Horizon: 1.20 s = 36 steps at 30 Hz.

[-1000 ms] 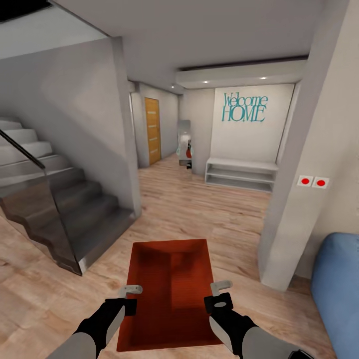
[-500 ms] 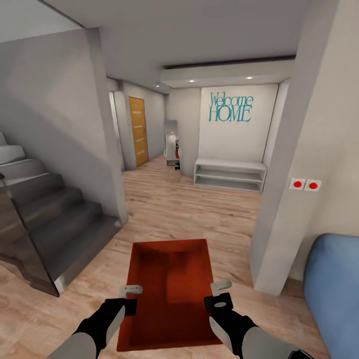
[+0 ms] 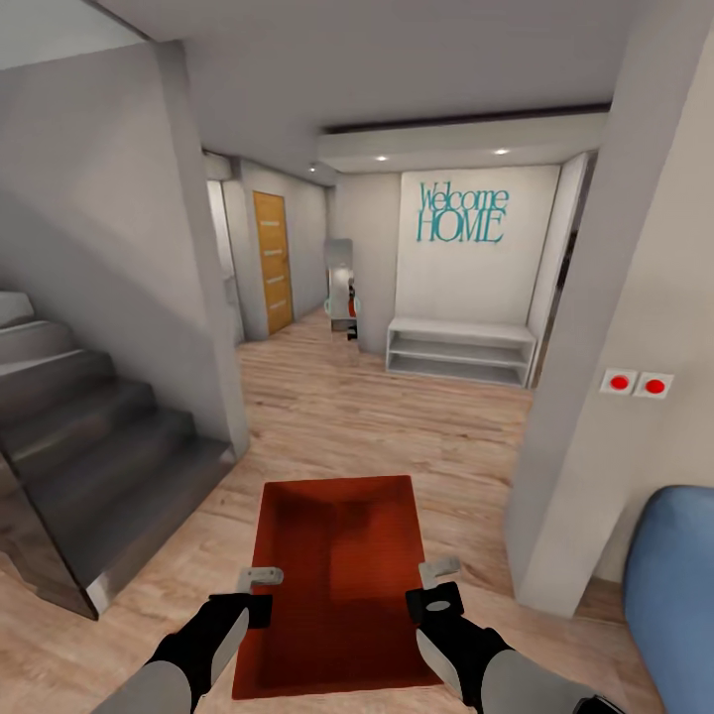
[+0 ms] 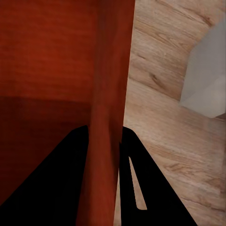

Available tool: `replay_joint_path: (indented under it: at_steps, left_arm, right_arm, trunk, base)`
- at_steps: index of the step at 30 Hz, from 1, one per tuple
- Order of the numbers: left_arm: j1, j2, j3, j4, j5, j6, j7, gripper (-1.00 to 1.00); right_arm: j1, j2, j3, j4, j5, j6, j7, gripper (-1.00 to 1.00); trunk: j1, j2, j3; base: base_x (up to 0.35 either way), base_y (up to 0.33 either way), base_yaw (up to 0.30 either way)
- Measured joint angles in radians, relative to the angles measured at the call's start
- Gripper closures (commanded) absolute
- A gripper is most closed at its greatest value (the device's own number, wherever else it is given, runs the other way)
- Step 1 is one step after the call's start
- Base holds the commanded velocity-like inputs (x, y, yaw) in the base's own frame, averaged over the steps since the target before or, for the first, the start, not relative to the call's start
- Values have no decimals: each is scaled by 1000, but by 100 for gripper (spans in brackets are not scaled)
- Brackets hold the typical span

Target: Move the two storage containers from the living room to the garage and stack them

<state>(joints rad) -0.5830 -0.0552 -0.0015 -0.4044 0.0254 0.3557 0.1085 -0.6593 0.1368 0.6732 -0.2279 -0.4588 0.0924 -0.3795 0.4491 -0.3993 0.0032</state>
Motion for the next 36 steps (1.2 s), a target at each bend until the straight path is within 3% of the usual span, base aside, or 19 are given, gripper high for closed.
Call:
replay_joint_path:
  at_steps: [36]
  left_arm:
    - [0, 0, 0, 0, 0, 0, 0, 100]
  right_arm:
    - [0, 0, 0, 0, 0, 0, 0, 100]
  trunk:
    - [0, 0, 0]
  base:
    - [322, 0, 0]
